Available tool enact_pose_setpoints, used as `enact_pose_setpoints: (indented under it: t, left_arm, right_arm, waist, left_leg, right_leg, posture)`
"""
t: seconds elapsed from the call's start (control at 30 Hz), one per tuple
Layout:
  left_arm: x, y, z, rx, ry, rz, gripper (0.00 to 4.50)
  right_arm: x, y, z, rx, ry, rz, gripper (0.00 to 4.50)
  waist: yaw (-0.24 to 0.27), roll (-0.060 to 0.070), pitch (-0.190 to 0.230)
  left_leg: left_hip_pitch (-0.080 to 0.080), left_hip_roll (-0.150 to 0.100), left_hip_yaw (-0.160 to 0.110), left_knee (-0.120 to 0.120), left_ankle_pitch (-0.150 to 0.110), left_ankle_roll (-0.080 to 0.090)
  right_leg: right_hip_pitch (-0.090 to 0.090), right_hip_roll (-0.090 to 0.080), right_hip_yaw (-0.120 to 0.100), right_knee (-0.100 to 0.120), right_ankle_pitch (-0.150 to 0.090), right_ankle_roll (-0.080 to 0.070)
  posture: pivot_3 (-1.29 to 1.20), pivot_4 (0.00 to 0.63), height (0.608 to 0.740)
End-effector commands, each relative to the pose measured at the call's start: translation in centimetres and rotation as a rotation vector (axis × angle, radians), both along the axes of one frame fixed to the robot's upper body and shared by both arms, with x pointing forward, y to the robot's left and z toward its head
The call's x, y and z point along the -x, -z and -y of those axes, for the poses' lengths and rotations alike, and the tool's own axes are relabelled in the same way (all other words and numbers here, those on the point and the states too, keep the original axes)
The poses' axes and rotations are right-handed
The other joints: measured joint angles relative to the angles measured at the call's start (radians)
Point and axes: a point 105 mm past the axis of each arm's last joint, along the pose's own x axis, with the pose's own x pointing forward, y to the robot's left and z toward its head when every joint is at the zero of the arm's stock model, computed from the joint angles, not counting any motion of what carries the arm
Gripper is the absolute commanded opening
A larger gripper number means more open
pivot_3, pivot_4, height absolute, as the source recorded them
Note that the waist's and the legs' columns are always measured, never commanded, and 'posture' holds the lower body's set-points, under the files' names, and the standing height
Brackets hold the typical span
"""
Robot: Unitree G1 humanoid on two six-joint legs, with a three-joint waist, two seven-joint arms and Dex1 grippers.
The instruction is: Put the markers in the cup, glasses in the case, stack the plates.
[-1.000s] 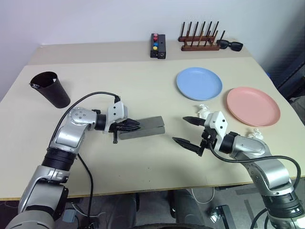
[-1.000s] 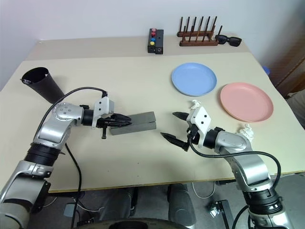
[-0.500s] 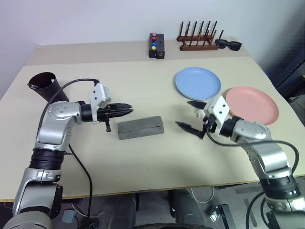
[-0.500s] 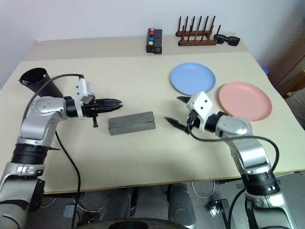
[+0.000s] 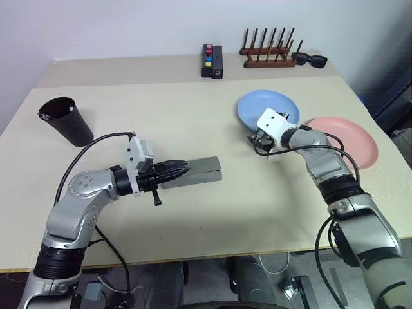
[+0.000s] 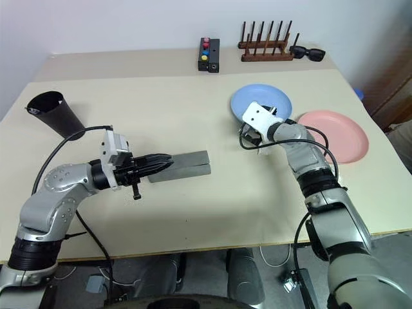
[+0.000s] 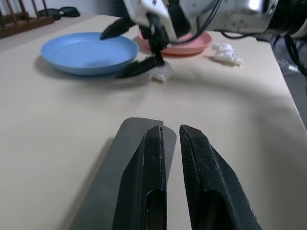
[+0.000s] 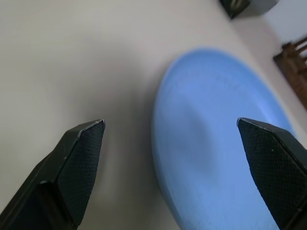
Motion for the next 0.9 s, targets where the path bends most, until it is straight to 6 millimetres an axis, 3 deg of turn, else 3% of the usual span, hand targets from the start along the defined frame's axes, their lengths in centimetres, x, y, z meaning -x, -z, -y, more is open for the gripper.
enact_pose_setpoints:
  t: [0.03, 0.13, 0.37, 0.5, 0.7, 0.9]
  left_arm:
    - [0.5, -1.0, 0.3, 0.04, -0.01, 0.031, 0.54]
    - [0.6, -1.0, 0.1, 0.044, -0.023, 0.031, 0.5]
    - [0.7, -1.4, -0.2, 0.078, -0.05, 0.056, 0.5]
    - [0.6, -1.6, -0.2, 0.091, -0.056, 0.068, 0.5]
    - [0.2, -1.8, 0.0, 0.102, -0.061, 0.083, 0.5]
    - [-0.3, -1.8, 0.2, 0.115, -0.055, 0.086, 0.5]
  right_arm:
    - [-1.2, -0.5, 0.2, 0.026, 0.03, 0.036, 4.5]
    - [-1.7, 0.0, 0.3, 0.032, 0.048, 0.029, 3.73]
    - [-1.9, -0.2, -0.5, 0.026, 0.011, 0.044, 0.19]
    - [-1.8, -0.8, -0.6, 0.03, 0.002, 0.08, 0.04]
    - [-0.6, -4.6, -0.6, 0.065, -0.079, 0.255, 0.04]
    - [2.9, -8.6, 2.6, 0.025, -0.025, 0.336, 0.04]
  waist:
    - [-0.003, 0.0, 0.0]
    - [-0.011, 0.0, 0.0]
    - [-0.022, 0.0, 0.0]
    - [-0.024, 0.0, 0.0]
    - [-0.021, 0.001, 0.001]
    - [-0.016, 0.001, 0.001]
  left_leg:
    - [0.0, 0.0, 0.0, 0.0, 0.0, 0.0]
    - [0.001, 0.0, 0.0, 0.0, 0.0, 0.0]
    - [0.001, 0.0, 0.0, -0.001, 0.0, 0.0]
    - [0.001, 0.0, 0.0, -0.001, 0.0, 0.0]
    - [0.001, 0.0, 0.0, -0.002, 0.0, 0.0]
    - [0.001, 0.0, 0.0, -0.002, 0.0, 0.0]
  right_leg:
    - [0.0, 0.0, 0.0, 0.0, 0.0, 0.0]
    - [0.0, 0.0, 0.0, 0.001, 0.0, -0.001]
    - [0.0, 0.0, 0.0, 0.0, 0.0, 0.0]
    - [0.0, 0.0, 0.0, 0.0, 0.001, 0.001]
    - [0.0, 0.0, 0.0, 0.0, 0.001, 0.002]
    - [0.0, 0.0, 0.0, 0.0, 0.001, 0.002]
  posture:
    - [0.0, 0.15, 0.734]
    - [0.0, 0.15, 0.734]
    - [0.0, 0.15, 0.734]
    - [0.0, 0.15, 0.734]
    - [0.0, 0.15, 0.734]
    - [0.0, 0.15, 0.734]
